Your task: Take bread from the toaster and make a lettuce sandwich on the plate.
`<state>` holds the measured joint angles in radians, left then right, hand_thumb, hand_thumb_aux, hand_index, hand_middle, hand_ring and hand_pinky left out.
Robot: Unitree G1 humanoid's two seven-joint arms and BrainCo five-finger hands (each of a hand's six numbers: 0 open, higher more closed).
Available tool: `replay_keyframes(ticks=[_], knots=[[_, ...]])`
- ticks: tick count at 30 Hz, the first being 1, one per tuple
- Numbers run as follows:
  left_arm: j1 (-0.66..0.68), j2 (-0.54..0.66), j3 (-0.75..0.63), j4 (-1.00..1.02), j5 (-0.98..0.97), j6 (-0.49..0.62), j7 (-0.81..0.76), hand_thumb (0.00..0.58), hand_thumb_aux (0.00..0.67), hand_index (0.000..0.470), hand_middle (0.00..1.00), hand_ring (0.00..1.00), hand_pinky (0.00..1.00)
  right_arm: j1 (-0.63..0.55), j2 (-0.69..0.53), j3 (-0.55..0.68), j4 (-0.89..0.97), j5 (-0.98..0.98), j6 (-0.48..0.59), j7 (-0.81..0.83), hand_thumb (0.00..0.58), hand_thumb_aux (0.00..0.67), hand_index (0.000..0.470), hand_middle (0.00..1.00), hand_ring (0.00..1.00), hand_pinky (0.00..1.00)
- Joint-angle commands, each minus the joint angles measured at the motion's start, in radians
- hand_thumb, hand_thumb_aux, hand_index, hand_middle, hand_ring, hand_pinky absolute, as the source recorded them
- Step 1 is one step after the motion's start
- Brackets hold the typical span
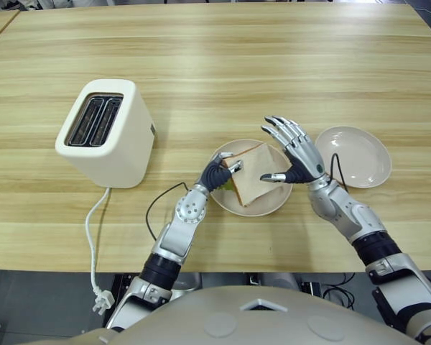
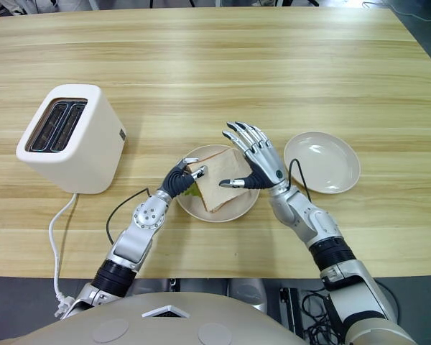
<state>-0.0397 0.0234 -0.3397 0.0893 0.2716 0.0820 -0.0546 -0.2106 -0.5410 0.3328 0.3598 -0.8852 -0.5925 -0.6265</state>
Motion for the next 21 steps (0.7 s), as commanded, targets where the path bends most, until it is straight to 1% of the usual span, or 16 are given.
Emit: replay_keyframes(ticks=[1,10,15,16,18,21], knots=[[-0.018,-0.002,-0.013,0.069,0.026,-0.021,0.021,0.580,0.670,0.460,1.00,1.00,1.00,0.008,-0.007,-0.005,0.000,0.004,-0.011,-0.007,0.000,0.000,0.000,0.08,0.08,0.08],[-0.030,-0.003,0.005,0.066,0.018,-0.030,0.035,0.580,0.670,0.460,1.00,1.00,1.00,0.009,-0.011,0.012,0.012,0.006,-0.034,0.010,0.000,0.000,0.000,0.08,0.08,0.08],[-0.028,-0.012,-0.002,0.091,0.018,-0.029,0.043,0.580,0.670,0.460,1.00,1.00,1.00,0.042,-0.060,0.022,-0.013,-0.010,-0.103,0.006,0.000,0.000,0.000,0.08,0.08,0.08],[-0.028,-0.013,-0.004,0.093,0.019,-0.029,0.043,0.580,0.670,0.460,1.00,1.00,1.00,0.051,-0.077,0.026,-0.022,-0.023,-0.122,0.001,0.000,0.000,0.000,0.07,0.07,0.07],[-0.028,-0.017,-0.004,0.097,0.019,-0.027,0.046,0.580,0.670,0.460,1.00,1.00,1.00,0.070,-0.111,0.041,-0.045,-0.057,-0.161,-0.011,0.000,0.000,0.000,0.00,0.00,0.00],[-0.030,-0.023,0.002,0.106,0.013,-0.026,0.050,0.580,0.670,0.460,1.00,1.00,1.00,0.081,-0.144,0.062,-0.059,-0.085,-0.197,-0.003,0.000,0.000,0.000,0.00,0.00,0.00]])
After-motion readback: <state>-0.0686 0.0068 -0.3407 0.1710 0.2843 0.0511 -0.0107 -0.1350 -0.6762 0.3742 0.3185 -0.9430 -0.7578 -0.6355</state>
